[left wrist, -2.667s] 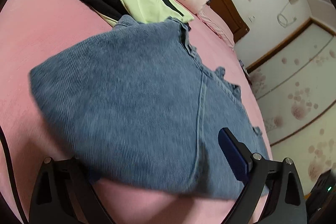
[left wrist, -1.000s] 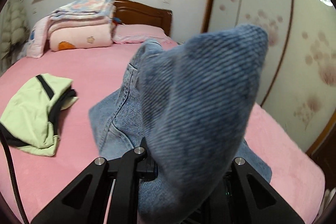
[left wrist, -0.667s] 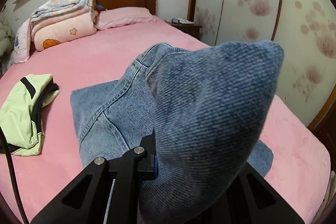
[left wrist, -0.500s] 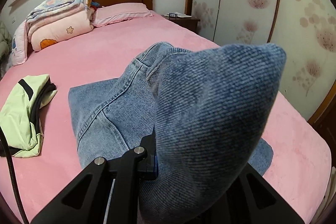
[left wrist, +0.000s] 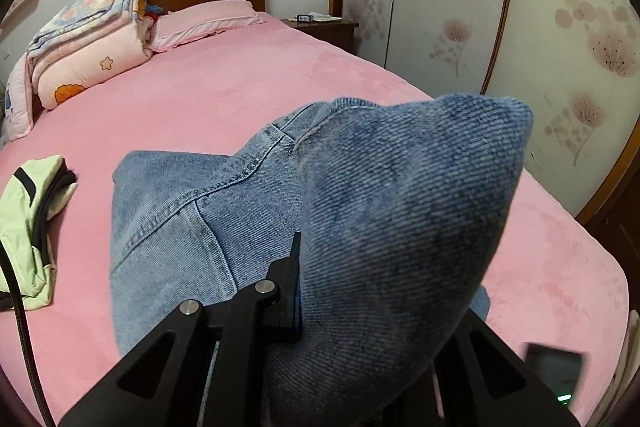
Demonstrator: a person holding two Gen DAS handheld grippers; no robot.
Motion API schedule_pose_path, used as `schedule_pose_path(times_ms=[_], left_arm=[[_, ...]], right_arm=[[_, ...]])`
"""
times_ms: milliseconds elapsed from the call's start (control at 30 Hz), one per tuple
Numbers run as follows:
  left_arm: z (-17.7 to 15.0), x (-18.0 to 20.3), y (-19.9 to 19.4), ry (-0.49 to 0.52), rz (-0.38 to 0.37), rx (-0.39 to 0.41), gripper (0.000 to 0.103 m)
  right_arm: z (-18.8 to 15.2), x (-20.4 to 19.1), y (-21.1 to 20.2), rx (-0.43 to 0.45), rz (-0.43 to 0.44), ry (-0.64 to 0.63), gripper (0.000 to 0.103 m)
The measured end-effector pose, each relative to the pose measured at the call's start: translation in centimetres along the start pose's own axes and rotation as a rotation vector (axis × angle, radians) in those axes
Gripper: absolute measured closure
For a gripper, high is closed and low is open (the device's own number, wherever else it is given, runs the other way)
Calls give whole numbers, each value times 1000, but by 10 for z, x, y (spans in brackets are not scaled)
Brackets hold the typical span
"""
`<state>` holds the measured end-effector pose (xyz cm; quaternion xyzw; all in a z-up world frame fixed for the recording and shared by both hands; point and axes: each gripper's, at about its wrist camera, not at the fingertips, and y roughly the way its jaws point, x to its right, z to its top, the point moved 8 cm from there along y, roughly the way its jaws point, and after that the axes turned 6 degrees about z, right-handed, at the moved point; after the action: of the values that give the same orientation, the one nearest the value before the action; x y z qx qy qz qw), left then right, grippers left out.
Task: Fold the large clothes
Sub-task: 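Fold the lifted jacket side over toward the right gripper with the left gripper, then release the folded side and press the jacket flat with both grippers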
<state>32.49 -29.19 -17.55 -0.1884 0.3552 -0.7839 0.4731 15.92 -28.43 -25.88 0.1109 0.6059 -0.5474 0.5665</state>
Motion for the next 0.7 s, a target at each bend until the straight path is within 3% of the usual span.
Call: schedule_pose_path(times_ms=[167, 467, 533, 600, 700], left_arm=[[-14, 32, 17, 40, -7, -41, 90], [-51, 49, 41, 75, -9, -112, 87], [-49, 51, 38, 73, -35, -120, 70], [-47, 53, 31, 53, -103, -140, 34], [-44, 56, 13, 50, -128, -116, 28]], right_arm=[[15, 20, -45, 92, -82, -5, 103], [21, 13, -49, 70, -128, -65, 103], [17, 9, -53, 64, -138, -82, 103], [17, 6, -53, 59, -144, -91, 103], [21, 1, -53, 54, -148, -102, 100]])
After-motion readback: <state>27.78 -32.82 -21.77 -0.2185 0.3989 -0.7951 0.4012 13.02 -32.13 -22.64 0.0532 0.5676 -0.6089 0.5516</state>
